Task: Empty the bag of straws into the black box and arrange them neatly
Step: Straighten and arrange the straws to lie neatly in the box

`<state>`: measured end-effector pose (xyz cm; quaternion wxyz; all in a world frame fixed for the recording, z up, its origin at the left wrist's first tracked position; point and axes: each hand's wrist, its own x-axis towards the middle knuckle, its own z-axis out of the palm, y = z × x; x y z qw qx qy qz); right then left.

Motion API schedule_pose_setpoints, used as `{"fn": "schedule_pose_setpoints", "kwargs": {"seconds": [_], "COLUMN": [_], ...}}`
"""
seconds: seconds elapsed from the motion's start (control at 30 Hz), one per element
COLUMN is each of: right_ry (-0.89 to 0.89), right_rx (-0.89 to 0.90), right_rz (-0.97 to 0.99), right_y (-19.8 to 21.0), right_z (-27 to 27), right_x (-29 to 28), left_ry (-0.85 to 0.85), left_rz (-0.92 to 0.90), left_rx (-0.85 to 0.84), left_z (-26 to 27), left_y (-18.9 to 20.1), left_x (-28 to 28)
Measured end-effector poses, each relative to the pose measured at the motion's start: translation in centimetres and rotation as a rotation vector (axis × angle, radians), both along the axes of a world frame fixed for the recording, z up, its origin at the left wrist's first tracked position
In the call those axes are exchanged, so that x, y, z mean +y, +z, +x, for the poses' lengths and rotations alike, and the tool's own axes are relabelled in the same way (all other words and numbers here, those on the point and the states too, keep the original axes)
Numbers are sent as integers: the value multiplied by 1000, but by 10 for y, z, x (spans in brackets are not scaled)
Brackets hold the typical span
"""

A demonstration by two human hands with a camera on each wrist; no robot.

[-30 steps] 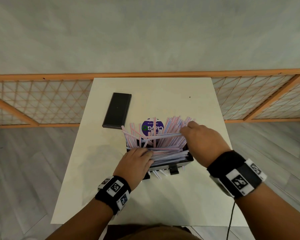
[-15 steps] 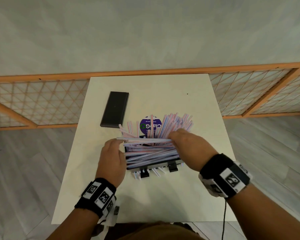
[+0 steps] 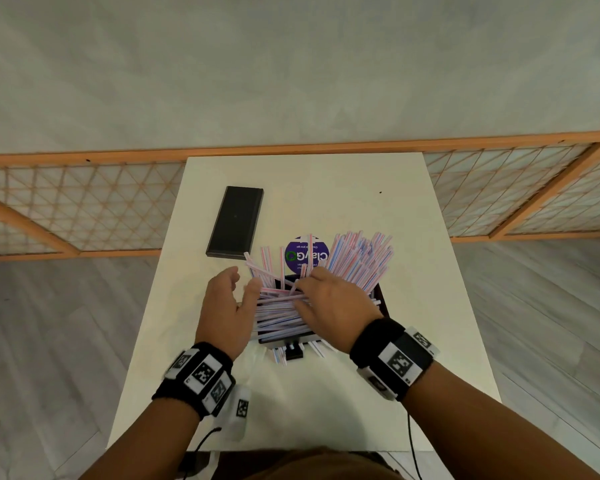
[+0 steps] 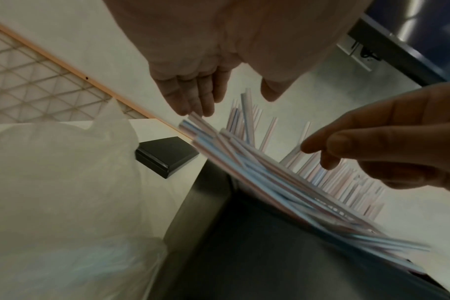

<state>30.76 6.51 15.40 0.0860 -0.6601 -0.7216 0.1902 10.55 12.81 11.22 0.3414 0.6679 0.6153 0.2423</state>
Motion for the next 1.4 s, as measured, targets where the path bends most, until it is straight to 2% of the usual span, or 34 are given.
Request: {"fn": "schedule_pose_setpoints", "kwargs": {"seconds": [0.17,0.23,0.4,0.6,0.77,0.97,1.13,1.3,1.4], "right_ry": [-129,-163,-184,-159,-115,-118,-194,-273,-256], "right_rx": [-3,-33,-118,0,93,246,332,409,450], "right_rz": [-53,-103,-158,-198,-221,-135,15,52,67], "right_y": [-11,-20,-27,-23,-18,-16,-12,-9,-10], "right_z": [-13,-13,-18,-27,-30,-23,-13,2,9], "right_x": [29,36,45,58,61,54,52,51,44], "left_ry": [-115,-165,-219,-343,-356,-399,-446,-430,-409], "left_rz": [-78,-86,-94,-144,-211,-259,-226,-109,-26], "left_rx": [260,293,201,94,106,8,-58,-96,-133], "left_z": [10,8,5,12,18,22,27,26,29], "left_y": [-7,-11,-11,-7,-9,-1,12,30,51], "left_x": [28,36,42,41,48,57,54,55,57]}}
